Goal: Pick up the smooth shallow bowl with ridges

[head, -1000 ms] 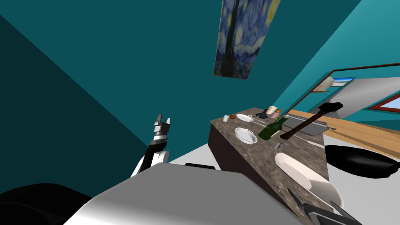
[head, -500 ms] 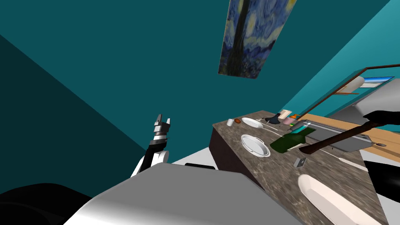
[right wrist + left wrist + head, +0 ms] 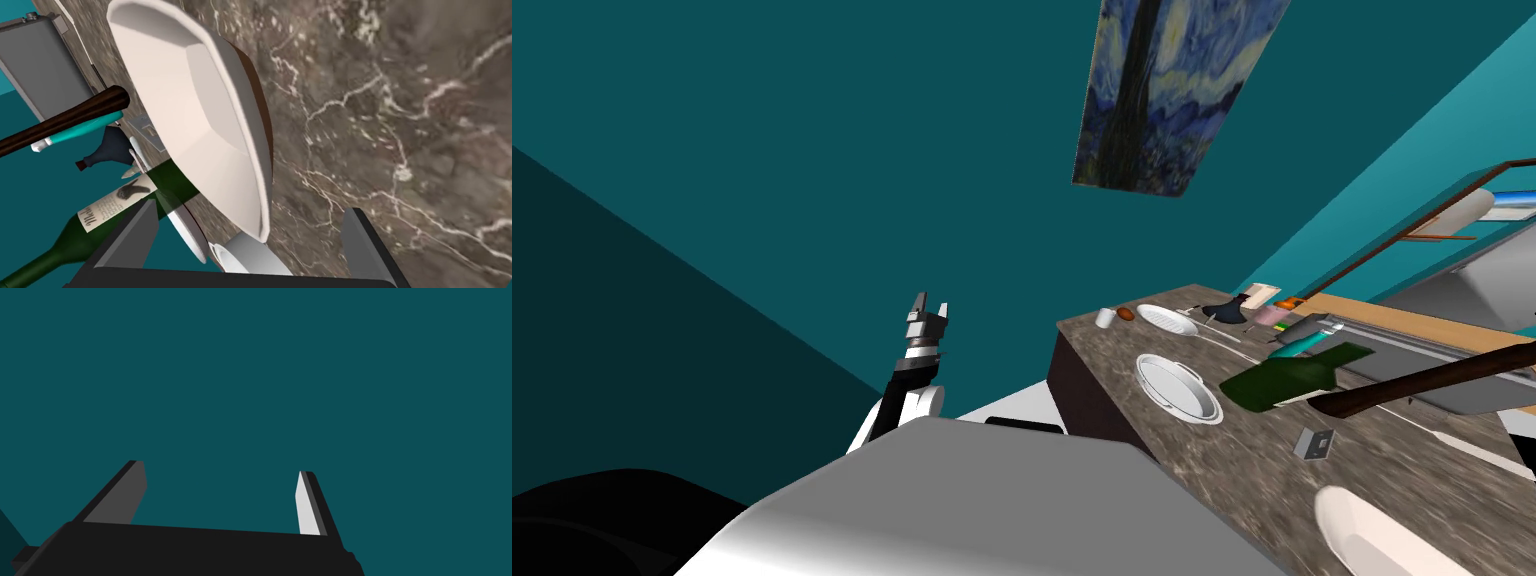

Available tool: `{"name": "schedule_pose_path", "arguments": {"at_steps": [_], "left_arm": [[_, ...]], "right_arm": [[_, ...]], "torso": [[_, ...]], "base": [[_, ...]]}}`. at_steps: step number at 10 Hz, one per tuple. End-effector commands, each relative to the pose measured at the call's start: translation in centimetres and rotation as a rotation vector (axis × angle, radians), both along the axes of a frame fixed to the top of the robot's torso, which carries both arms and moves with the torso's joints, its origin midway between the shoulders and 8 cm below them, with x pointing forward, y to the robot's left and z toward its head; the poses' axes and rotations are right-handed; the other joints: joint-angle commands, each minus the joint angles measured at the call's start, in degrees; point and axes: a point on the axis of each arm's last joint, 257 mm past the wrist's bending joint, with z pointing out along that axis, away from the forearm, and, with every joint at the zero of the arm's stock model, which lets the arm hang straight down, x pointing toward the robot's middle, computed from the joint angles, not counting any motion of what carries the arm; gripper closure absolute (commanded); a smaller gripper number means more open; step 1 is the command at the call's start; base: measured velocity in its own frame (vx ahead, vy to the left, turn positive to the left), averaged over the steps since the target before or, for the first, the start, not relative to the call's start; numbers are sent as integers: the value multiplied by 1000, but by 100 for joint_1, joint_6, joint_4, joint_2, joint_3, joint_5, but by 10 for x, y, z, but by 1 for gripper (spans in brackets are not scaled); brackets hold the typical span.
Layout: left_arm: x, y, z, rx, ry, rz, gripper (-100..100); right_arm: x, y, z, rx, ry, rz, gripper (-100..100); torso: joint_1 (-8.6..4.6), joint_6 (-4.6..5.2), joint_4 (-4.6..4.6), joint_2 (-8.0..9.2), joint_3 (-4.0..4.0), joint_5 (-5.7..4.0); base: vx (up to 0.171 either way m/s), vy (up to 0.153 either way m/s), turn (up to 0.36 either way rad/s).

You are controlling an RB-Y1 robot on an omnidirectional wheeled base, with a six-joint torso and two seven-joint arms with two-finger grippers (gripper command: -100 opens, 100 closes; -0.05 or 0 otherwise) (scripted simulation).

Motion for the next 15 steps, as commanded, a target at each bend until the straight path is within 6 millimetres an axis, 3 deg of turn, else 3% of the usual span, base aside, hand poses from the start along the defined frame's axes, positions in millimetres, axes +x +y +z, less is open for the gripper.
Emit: {"name": "schedule_pose_path", "arguments": {"at_steps": [1, 3, 4, 5, 6, 8, 9, 13, 14, 15], "left_arm": [[0, 0, 0, 0, 0, 0, 0], [0, 0, 0, 0, 0, 0, 0], [0, 0, 0, 0, 0, 0, 0], [0, 0, 0, 0, 0, 0, 0], [0, 0, 0, 0, 0, 0, 0], [0, 0, 0, 0, 0, 0, 0], [0, 0, 0, 0, 0, 0, 0], [0, 0, 0, 0, 0, 0, 0], [0, 0, 0, 0, 0, 0, 0], [0, 0, 0, 0, 0, 0, 0]], "right_arm": [[-29, -4, -6, -36, 106, 17, -100], [-52, -2, -15, -45, 191, 39, -100], [-42, -2, -14, -42, 158, 30, -100], [-43, -2, -15, -44, 164, 31, 0], [-45, -6, -22, -43, 164, 22, -100], [-45, -7, -24, -43, 164, 20, -100], [-45, -7, -24, -43, 165, 20, 100], [-45, -7, -25, -42, 165, 21, 100], [-45, -7, -25, -42, 165, 21, 0], [-44, -4, -17, -44, 164, 28, 100]], "torso": [[0, 0, 0, 0, 0, 0], [-13, -1, -6, -25, -15, -4], [-11, 0, -6, -26, -15, -4], [0, 0, -2, -4, -3, -1], [9, 1, 3, 15, 8, 2], [-1, 0, 6, 23, 13, -1], [5, 2, 6, 26, 15, 1], [18, 3, 9, 31, 19, 6], [20, 3, 9, 32, 19, 7], [22, 3, 8, 32, 19, 8]], "base": [[131, -61, 103], [148, -60, 59], [61, -26, 12], [11, -6, 1], [16, -22, 60], [12, -27, 43], [0, 0, 0], [0, 0, 0], [0, 0, 0], [-9, 22, -71]]}}
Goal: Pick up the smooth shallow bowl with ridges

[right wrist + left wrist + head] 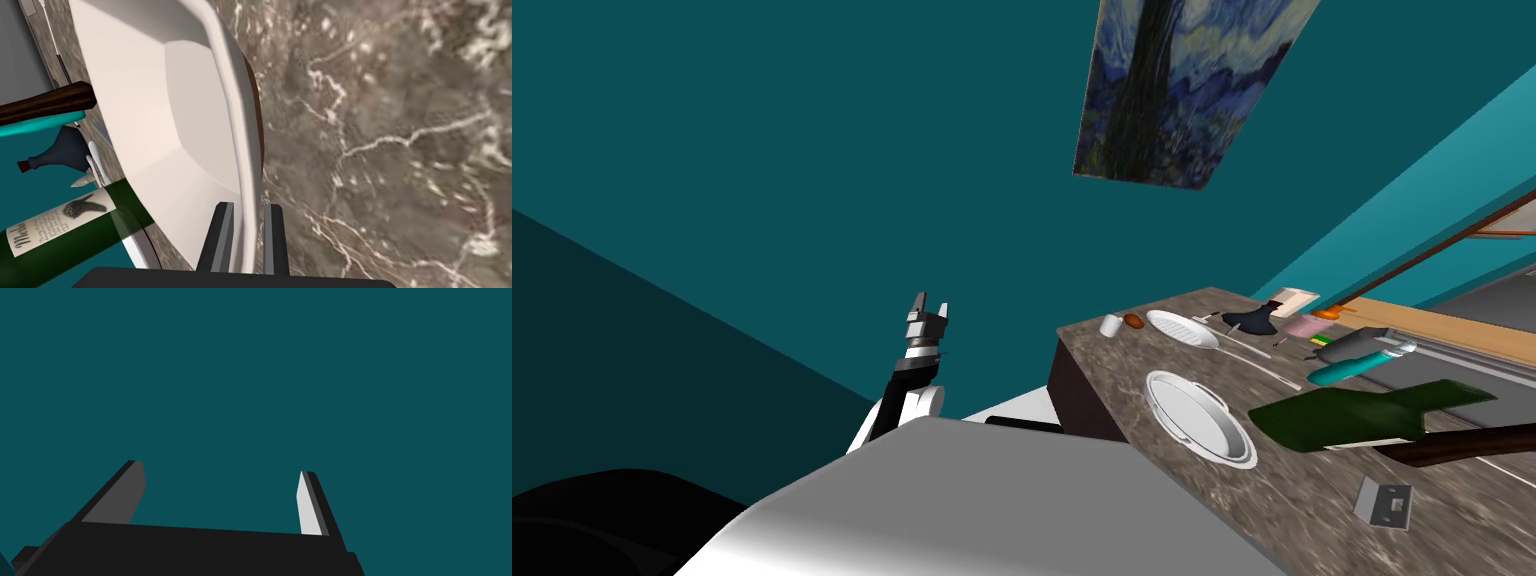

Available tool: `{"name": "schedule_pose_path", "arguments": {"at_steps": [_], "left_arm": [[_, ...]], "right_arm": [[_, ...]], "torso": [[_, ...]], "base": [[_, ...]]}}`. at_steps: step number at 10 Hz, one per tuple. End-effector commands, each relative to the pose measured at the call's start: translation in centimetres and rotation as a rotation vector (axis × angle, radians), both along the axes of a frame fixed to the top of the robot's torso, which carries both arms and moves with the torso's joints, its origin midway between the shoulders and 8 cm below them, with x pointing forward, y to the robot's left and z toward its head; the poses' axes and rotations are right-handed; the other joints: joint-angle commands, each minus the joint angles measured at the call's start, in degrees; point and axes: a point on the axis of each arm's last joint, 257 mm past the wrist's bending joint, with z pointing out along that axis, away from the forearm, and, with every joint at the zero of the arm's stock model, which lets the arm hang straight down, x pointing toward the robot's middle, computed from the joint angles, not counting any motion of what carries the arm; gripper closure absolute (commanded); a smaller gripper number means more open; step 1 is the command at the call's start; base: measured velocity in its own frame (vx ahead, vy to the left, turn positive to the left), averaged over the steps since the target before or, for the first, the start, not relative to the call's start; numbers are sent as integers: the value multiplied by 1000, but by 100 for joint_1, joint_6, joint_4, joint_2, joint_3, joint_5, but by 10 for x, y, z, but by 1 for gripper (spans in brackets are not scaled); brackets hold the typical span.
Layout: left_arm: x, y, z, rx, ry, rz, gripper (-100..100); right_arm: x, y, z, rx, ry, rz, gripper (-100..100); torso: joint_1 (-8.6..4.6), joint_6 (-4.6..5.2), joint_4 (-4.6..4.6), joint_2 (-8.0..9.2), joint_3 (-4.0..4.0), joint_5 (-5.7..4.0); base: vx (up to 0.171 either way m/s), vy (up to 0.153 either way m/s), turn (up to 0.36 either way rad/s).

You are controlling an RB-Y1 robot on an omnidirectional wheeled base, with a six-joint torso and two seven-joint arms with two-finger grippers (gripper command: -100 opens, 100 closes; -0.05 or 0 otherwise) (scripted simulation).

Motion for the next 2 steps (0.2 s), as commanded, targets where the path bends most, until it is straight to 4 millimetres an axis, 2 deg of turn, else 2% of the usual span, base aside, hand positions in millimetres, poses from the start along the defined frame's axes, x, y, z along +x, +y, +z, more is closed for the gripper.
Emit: {"name": "schedule_pose_path", "arguments": {"at_steps": [1, 2], "left_arm": [[0, 0, 0, 0, 0, 0, 0], [0, 0, 0, 0, 0, 0, 0]], "right_arm": [[0, 0, 0, 0, 0, 0, 100], [0, 0, 0, 0, 0, 0, 0]], "torso": [[0, 0, 0, 0, 0, 0], [-1, -4, 1, 0, 0, 1]], "base": [[-7, 16, -25], [0, 0, 0]]}}
